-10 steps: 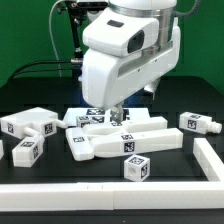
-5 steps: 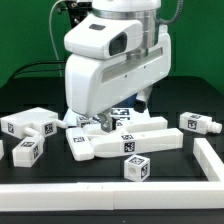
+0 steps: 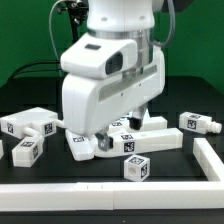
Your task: Assemble chair
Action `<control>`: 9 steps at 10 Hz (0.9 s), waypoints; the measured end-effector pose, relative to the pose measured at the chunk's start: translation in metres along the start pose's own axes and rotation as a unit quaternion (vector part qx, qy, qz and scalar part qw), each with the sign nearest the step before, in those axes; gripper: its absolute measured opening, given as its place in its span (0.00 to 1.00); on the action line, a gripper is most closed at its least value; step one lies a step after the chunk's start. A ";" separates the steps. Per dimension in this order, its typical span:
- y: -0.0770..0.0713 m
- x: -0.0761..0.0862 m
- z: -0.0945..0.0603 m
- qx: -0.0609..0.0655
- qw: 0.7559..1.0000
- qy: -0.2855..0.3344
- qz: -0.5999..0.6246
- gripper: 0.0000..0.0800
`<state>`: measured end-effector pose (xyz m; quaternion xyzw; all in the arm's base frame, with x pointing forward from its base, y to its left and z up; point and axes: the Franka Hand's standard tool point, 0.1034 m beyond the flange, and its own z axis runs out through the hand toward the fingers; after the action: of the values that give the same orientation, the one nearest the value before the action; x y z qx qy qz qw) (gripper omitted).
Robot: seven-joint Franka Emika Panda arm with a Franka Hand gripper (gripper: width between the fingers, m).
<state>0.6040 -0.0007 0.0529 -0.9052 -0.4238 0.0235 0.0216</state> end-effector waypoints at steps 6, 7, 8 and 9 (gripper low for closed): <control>-0.011 0.015 0.036 0.006 1.000 0.004 0.003 0.81; -0.011 0.015 0.037 0.006 1.000 0.004 0.003 0.81; -0.011 0.015 0.037 0.006 1.000 0.004 0.003 0.68; -0.011 0.015 0.037 0.006 1.000 0.004 0.003 0.51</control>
Offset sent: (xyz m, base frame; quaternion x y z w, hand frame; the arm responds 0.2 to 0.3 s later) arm 0.0138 0.0138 -0.0204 0.0091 0.0306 0.0225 0.9992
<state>0.6030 0.0183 0.0158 -0.9064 -0.4209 0.0225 0.0287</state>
